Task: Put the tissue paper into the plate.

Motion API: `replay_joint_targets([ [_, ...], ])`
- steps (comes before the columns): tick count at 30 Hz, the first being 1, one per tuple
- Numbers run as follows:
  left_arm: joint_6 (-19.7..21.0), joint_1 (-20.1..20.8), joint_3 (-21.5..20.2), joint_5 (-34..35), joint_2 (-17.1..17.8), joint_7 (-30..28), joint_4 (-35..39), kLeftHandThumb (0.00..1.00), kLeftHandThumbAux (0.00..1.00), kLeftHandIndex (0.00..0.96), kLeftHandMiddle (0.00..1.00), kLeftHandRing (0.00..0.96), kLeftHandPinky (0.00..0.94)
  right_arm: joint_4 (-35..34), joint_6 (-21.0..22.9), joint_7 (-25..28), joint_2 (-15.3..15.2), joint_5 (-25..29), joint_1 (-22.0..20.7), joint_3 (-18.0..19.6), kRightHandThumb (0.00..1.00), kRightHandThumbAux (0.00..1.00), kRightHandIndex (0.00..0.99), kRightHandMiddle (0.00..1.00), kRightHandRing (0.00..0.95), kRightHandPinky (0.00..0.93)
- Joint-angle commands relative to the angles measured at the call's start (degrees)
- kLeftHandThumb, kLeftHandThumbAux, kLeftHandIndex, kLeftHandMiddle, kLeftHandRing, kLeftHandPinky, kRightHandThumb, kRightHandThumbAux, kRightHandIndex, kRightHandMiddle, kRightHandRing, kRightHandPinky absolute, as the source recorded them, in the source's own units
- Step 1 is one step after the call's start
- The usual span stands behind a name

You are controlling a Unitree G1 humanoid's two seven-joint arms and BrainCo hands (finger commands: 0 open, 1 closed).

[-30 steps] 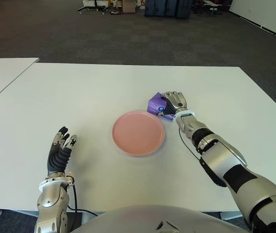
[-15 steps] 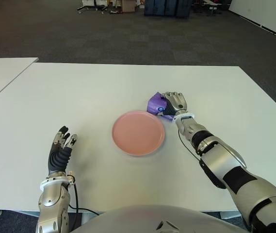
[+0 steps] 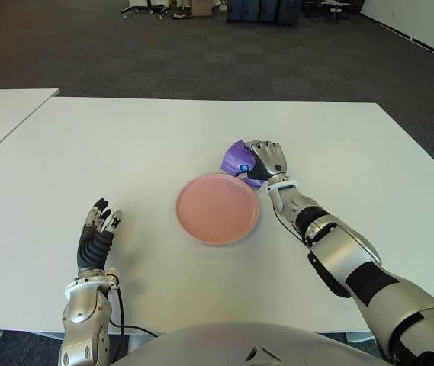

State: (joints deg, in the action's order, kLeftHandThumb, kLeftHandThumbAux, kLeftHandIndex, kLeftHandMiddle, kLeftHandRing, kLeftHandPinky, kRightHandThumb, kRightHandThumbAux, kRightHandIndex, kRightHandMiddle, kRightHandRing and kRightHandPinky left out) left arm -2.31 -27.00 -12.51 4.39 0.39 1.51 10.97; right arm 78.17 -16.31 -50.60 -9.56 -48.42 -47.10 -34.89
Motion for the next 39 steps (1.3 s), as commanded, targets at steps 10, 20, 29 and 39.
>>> replay_joint_targets([
  [10,0.5,1.8,0.1,-0.5,-0.1,0.8,-1.5,0.003,0.538,0.0,0.0,0.0,0.024,-0.7,-6.0,-5.8,-0.9,3.7,-3.0,3.9,0.855,0.677,0.401,0.535,0.866,0.849],
  [20,0.0,2.7,-0.2,1.3,-0.3,0.3,-3.0,0.019,0.544,0.0,0.0,0.0,0.044,-1.1,-8.7,-7.0,-0.6,5.8,-4.2,6.2,0.856,0.676,0.403,0.538,0.877,0.861],
  [29,-0.5,2.4,0.4,0.1,-0.4,1.2,-2.8,0.009,0.537,0.0,0.0,0.0,0.032,-1.8,-9.6,-6.2,-1.2,6.3,-5.5,6.9,0.857,0.674,0.408,0.539,0.889,0.867],
  [39,-0.4,2.4,0.4,-0.4,-0.6,1.2,-2.9,0.005,0.547,0.0,0.0,0.0,0.032,-2.1,-9.6,-6.0,-0.8,6.5,-5.2,7.0,0.857,0.674,0.409,0.539,0.889,0.866],
])
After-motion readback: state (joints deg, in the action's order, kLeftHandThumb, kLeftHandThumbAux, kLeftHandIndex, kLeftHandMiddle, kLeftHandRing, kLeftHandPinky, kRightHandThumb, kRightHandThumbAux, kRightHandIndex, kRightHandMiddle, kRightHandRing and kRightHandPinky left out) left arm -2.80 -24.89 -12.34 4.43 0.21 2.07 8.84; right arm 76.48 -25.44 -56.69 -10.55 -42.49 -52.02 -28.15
